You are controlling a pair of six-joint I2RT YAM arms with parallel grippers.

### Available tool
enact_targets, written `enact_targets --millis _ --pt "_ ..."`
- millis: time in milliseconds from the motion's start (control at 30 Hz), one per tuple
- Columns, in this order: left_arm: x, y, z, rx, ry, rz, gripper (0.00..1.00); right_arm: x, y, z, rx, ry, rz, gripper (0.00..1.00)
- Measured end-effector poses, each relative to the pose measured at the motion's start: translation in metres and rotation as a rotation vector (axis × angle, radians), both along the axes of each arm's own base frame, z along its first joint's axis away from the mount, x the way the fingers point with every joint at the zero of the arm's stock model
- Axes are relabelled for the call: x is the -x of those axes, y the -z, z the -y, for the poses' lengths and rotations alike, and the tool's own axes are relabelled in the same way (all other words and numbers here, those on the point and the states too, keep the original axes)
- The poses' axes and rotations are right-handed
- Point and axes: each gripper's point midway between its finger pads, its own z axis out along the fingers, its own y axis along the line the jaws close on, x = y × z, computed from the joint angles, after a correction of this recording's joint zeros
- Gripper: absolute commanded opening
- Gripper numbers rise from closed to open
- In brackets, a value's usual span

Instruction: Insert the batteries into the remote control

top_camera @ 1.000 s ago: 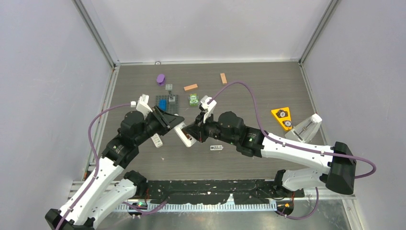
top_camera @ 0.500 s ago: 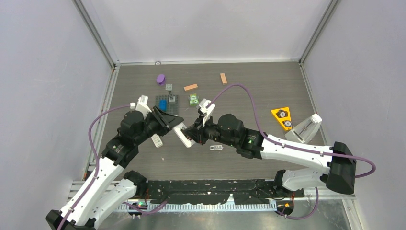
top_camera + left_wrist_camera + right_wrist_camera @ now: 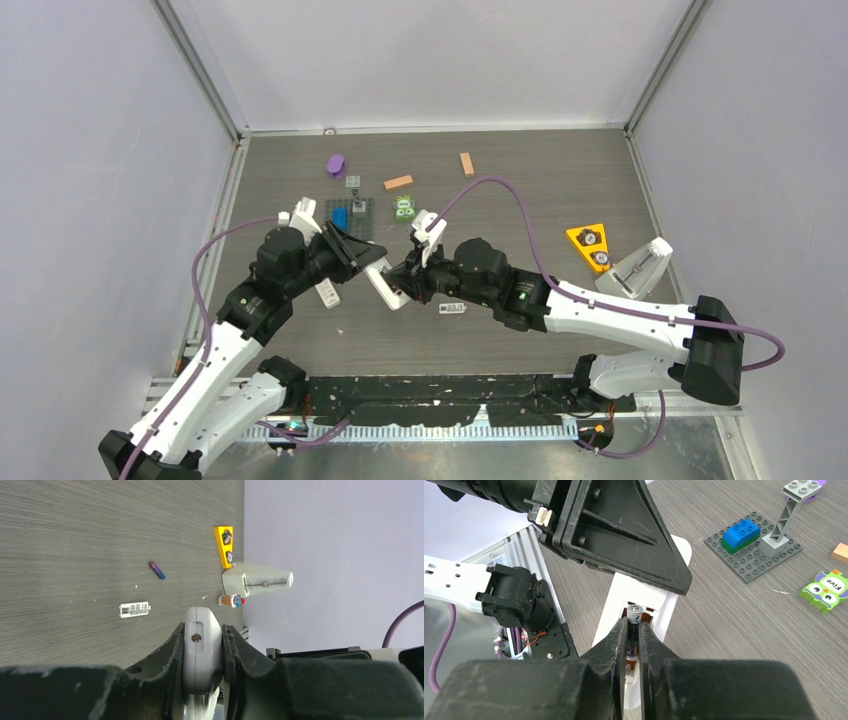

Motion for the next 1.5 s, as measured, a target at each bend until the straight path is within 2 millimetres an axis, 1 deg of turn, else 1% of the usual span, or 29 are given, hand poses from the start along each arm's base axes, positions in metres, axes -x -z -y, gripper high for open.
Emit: enact_targets --millis 100,533,733,1100,1233,1333,1367,1500 --pt "0.001 0.002 0.002 0.001 0.016 -0.009 0.00 0.000 0.000 0.000 0.004 -0.001 0.006 0.13" --pt "0.001 0.004 0.001 -0.009 0.013 -0.013 0.00 0.002 0.005 -0.001 -0.009 -0.008 -0.005 0.18" --pt "0.000 0.005 0.000 -0.011 0.007 -0.015 0.00 0.006 0.008 0.001 -0.020 -0.013 -0.030 0.23" --pt "-0.001 0.006 -0.002 -0.017 -0.001 -0.017 0.00 0.006 0.007 0.000 -0.027 -0.006 -0.060 0.30" --pt "0.000 0.004 -0.002 -0.011 -0.001 -0.014 0.00 0.005 0.006 0.001 -0.024 0.009 -0.073 0.37" --pt "0.001 -0.001 -0.001 0.003 0.005 0.004 0.00 0.003 0.011 0.004 -0.006 0.030 -0.094 0.42" --pt "0.001 -0.002 -0.001 0.006 0.005 0.008 0.00 0.003 0.012 0.005 -0.005 0.032 -0.102 0.46" --pt "0.002 -0.006 -0.001 0.011 0.011 0.020 0.00 0.004 0.014 0.006 -0.010 0.036 -0.142 0.57"
